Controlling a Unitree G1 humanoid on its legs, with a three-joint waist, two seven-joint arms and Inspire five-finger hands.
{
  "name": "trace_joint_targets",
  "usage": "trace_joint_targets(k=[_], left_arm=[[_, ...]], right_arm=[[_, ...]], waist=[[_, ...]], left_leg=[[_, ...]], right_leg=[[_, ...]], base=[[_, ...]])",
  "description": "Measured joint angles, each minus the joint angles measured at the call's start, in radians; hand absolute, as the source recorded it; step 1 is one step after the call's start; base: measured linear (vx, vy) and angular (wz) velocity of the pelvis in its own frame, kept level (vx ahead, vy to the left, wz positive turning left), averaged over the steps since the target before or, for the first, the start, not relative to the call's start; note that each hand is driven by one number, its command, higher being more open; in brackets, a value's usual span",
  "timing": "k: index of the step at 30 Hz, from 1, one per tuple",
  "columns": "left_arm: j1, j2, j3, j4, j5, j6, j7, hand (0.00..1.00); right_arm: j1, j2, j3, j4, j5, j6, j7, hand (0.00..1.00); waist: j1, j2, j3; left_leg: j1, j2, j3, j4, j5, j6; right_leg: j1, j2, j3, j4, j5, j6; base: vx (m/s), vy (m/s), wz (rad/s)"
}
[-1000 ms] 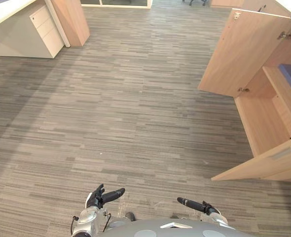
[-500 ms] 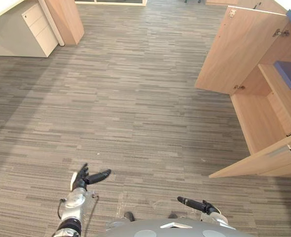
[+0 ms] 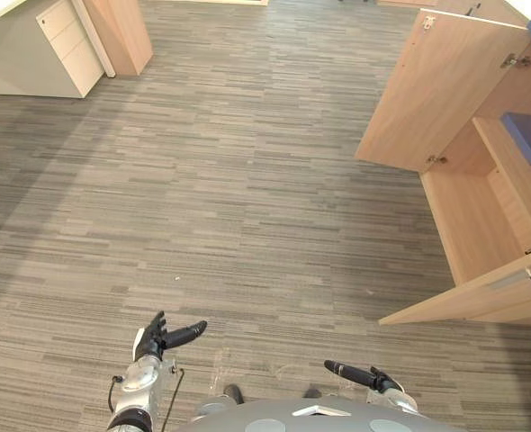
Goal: Walk over to the cabinet, pick up the folder, carry it to the office cabinet, place the folder inside the office cabinet, then close the office cabinet door
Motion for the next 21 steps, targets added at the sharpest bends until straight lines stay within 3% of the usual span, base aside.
trace_joint_targets(k=[21], left_arm=[[0.028,-0.014,-0.086,0.036,0.006,0.007,-0.047,1.0]], right_arm=[[0.006,0.001,0.005,-0.009,0.001,0.0,0.002,1.0]], waist=[[-0.001,0.007,-0.01]], left_leg=[[0.001,0.004,0.042,-0.003,0.002,0.003]], right_leg=[[-0.002,0.003,-0.008,-0.002,-0.003,-0.004]], base=[[0.0,0.0,0.0]])
